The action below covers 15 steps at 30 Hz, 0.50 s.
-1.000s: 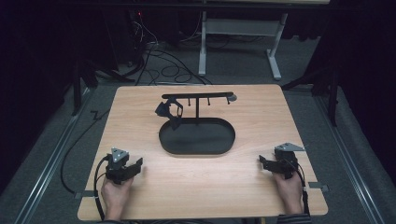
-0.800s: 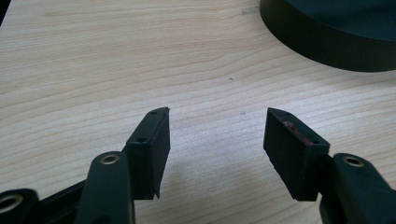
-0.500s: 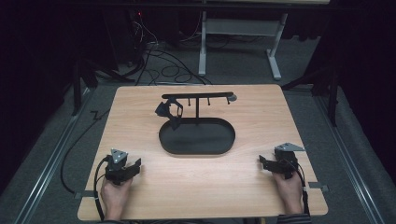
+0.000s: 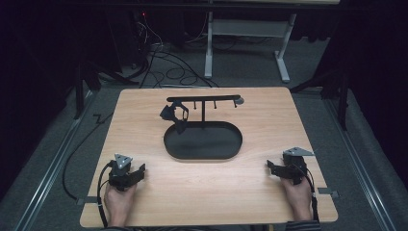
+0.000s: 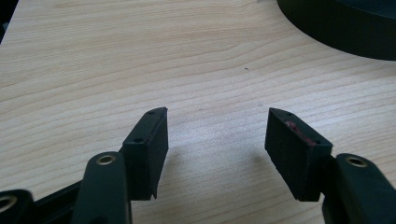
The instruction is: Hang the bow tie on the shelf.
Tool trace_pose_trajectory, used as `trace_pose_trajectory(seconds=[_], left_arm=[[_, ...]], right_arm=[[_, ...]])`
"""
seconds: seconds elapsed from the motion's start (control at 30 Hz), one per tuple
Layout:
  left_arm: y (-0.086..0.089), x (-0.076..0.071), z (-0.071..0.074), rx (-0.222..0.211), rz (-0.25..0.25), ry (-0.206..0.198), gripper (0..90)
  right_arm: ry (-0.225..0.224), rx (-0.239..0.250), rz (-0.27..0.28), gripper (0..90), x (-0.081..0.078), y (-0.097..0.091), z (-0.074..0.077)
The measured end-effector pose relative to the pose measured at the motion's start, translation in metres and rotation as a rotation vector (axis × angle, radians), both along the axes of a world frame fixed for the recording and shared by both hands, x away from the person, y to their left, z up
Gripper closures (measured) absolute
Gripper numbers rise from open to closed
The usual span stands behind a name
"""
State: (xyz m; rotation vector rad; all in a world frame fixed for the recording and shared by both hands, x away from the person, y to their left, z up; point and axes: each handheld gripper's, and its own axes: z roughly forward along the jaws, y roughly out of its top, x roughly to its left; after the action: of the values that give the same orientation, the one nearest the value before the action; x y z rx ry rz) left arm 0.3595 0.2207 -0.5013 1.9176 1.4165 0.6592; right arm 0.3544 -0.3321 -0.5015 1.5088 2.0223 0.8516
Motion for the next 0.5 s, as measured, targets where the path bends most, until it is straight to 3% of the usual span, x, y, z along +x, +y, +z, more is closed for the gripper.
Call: trace_pose_trajectory(seconds=[0.5], left_arm=[[0.003, -0.0002, -0.0057, 0.0, 0.017, 0.008, 38.5]], right_arm=[[0.0, 0.0, 0.0, 28.2, 0.0, 0.0001, 0.0]])
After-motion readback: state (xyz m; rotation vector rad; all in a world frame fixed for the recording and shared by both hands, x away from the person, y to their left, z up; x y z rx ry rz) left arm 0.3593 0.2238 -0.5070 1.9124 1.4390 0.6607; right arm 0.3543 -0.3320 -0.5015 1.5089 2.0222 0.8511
